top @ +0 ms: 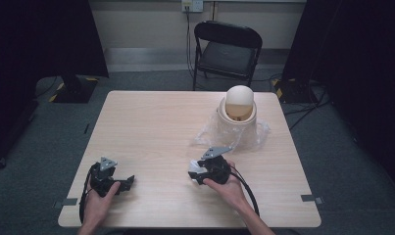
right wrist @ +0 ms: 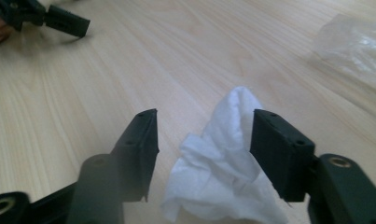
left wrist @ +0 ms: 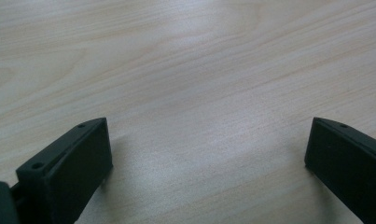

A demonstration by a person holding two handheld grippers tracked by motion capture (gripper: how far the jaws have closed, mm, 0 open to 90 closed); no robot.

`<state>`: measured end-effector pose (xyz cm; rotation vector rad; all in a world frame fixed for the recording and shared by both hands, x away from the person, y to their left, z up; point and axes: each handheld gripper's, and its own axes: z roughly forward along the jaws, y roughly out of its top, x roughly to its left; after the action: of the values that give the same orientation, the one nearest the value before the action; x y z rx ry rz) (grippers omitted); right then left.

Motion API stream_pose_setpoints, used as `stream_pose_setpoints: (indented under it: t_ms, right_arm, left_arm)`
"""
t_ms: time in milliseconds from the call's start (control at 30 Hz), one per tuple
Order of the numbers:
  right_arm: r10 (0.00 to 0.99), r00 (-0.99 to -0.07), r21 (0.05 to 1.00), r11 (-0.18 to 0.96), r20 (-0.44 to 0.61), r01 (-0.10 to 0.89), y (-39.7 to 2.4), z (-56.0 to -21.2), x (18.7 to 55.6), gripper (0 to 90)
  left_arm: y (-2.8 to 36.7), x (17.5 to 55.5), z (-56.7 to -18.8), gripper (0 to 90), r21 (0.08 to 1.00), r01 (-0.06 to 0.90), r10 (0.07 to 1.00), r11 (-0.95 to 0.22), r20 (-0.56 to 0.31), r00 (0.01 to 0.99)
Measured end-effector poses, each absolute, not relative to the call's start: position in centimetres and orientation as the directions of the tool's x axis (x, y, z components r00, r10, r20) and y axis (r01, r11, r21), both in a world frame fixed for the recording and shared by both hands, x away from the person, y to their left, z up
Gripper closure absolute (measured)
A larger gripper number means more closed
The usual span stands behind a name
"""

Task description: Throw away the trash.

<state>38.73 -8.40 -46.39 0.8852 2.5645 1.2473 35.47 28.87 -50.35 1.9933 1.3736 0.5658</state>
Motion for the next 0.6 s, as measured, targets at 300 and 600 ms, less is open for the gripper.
stream_pose_setpoints:
  t_ms: [300,600]
  right_arm:
    - [0.543,-0.836,0.722,0.546,0.081,0.425,-7.4,-48.1,38.7,25.1]
    - [0.576,-0.817,0.703,0.566,0.036,0.430,-7.6,-49.0,38.9,49.8]
  left_arm:
    - [28.9,35.5,-50.4,0.0,0.714,0.656,0.933,-0.245,-0.010,0.360]
    - [28.9,35.5,-50.4,0.0,0.714,0.656,0.933,-0.245,-0.010,0.359]
